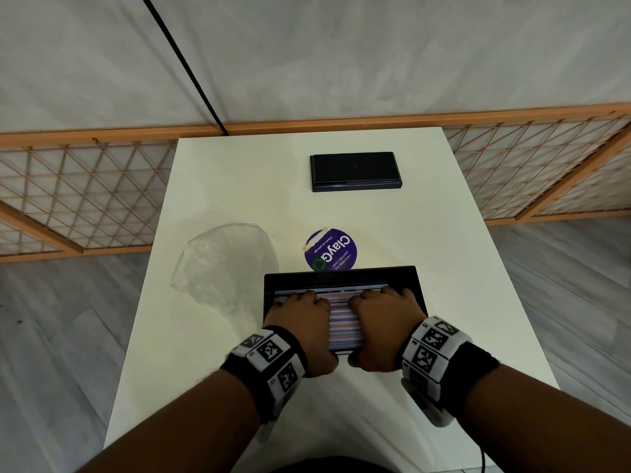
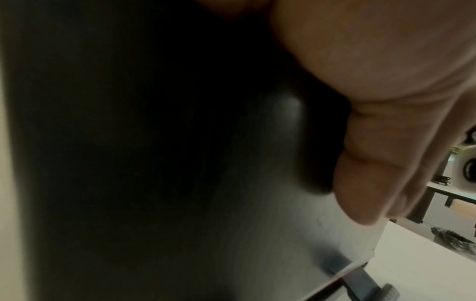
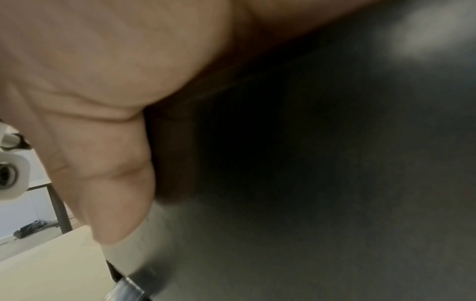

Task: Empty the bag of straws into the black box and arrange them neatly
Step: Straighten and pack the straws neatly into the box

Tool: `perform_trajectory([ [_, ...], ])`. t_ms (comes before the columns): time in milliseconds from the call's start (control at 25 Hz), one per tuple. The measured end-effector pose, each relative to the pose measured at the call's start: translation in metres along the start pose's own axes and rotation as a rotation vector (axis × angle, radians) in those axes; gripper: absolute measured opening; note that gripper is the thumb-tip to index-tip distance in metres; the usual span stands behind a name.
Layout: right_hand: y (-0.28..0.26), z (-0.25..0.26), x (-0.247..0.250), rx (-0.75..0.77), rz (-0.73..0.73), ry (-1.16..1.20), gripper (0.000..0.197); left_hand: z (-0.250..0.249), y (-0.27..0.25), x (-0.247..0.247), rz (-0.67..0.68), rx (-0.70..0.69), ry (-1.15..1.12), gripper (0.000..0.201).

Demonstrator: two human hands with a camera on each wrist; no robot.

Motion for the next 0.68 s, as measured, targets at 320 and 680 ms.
perform_trajectory([
  [320,0.0014,0.0003,-0.0024,0.005,0.010,0.044,0.079,0.0012,-0.0011,-0.0028,0.010,0.003,-0.015,0.075],
  [680,0.0033,0.0003,-0.0026,0.011,0.020,0.045,0.071,0.0003,0.0021,-0.0029,0.018,0.006,-0.027,0.081],
])
Point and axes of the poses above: each hand's wrist, its own y-axis towards the middle knuckle, its own x-axis out of the back of the hand, z = x × y, the point moved 6 cm from there along y, towards the middle knuckle, and after that the axes turned 2 degrees about -y, right-handed, at the moved point
